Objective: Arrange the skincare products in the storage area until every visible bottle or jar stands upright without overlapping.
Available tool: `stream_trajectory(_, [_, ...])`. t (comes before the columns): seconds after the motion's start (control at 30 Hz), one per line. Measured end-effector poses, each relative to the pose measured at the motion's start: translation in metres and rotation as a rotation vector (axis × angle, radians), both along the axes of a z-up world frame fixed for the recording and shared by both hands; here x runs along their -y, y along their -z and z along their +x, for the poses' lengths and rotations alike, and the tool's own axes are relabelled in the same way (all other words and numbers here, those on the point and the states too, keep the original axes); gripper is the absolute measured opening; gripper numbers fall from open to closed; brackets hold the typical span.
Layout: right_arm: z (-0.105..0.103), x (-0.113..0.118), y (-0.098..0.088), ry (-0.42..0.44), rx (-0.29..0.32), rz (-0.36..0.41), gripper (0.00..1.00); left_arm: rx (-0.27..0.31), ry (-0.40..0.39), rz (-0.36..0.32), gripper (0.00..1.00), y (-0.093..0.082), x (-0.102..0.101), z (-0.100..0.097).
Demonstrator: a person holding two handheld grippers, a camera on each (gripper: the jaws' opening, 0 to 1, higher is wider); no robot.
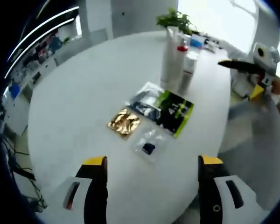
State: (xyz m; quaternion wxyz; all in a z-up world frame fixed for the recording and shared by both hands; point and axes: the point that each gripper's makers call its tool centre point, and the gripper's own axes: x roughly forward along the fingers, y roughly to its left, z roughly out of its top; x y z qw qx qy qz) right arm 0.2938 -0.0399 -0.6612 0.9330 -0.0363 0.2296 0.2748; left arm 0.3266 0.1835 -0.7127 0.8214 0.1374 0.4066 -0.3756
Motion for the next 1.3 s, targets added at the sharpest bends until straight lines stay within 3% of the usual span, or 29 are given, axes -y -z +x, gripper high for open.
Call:
stream_trajectory(0.13, [-0.001, -0.001, 0.000, -0.002, -0.002, 0.008, 0.98, 0.020, -0.117, -0.063, 0.80, -0.004, -0.011, -0.016])
stream_trajectory(0.37, [-0.002, -0.002, 0.000, -0.009, 0.003, -0.004, 0.97, 0.045, -0.185, -0.119, 0.85, -0.008, -0.019, -0.035])
stream_trajectory(0.6, [-0.002, -0.002, 0.000, -0.009, 0.006, -0.001, 0.97, 0.109, -0.277, -0.176, 0.91, -0.022, -0.022, -0.036])
stream_trajectory(0.93, [-0.003, -0.003, -0.001, -0.012, 0.012, -0.001, 0.97, 0.191, -0.310, -0.174, 0.97, -0.033, -0.026, -0.030])
stream_trajectory(1.3, [-0.004, -0.004, -0.001, -0.018, 0.011, -0.005, 0.97, 0.205, -0.324, -0.165, 0.97, -0.032, -0.029, -0.030])
